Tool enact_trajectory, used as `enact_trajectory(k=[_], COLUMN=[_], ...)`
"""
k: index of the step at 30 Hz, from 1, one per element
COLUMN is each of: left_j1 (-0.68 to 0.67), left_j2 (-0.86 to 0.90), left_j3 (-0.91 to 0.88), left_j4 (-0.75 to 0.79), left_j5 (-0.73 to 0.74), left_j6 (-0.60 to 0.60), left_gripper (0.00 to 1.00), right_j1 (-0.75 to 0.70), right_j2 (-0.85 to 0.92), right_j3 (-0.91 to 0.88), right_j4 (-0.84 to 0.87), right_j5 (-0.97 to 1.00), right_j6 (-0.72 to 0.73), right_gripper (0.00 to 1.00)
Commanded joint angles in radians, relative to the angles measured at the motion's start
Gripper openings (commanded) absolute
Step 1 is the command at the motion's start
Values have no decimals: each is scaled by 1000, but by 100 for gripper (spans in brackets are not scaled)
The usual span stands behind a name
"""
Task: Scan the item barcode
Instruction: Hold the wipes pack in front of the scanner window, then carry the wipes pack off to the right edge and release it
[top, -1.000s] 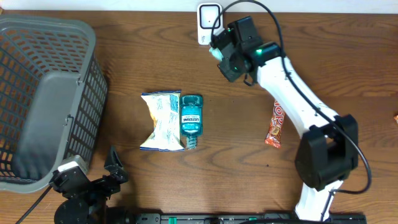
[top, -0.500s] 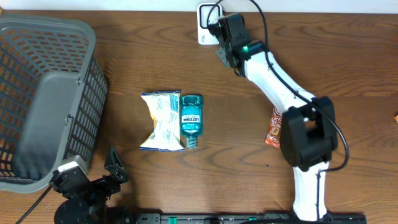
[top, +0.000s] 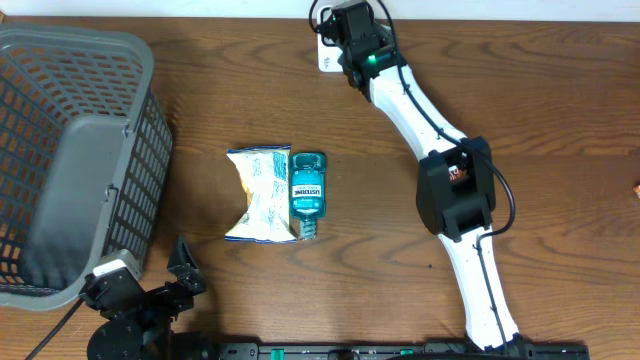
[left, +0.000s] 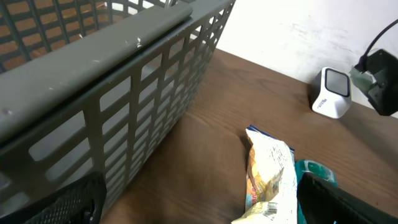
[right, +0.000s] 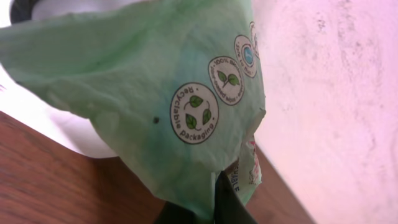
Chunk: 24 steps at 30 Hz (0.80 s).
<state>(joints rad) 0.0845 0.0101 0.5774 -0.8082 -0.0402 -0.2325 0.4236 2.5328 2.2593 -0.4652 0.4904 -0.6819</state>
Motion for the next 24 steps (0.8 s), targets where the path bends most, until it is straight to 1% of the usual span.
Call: enact_trajectory(k=[1,5,13,19,24], left_j1=[5,5,5,5,5], left_j2=[-7,-7,-7,-7,-7], left_j3=[0,0,0,0,0], left_j4=[0,0,1,0,1], left_j5=[-13,-13,-13,-13,-13], left_j6=[2,2,2,2,2], left_gripper=[98,98,98,98,98], right_j1=[20,24,26,26,29], right_j2=[-2,0,20,55,71], right_j3=[39,38,33,31,29], right_j4=[47,106,116,140,140], right_j5=[57,64,37,45,72], right_j6=[-127,-220,-322,-309,-264], right_gripper=[1,1,1,1,1])
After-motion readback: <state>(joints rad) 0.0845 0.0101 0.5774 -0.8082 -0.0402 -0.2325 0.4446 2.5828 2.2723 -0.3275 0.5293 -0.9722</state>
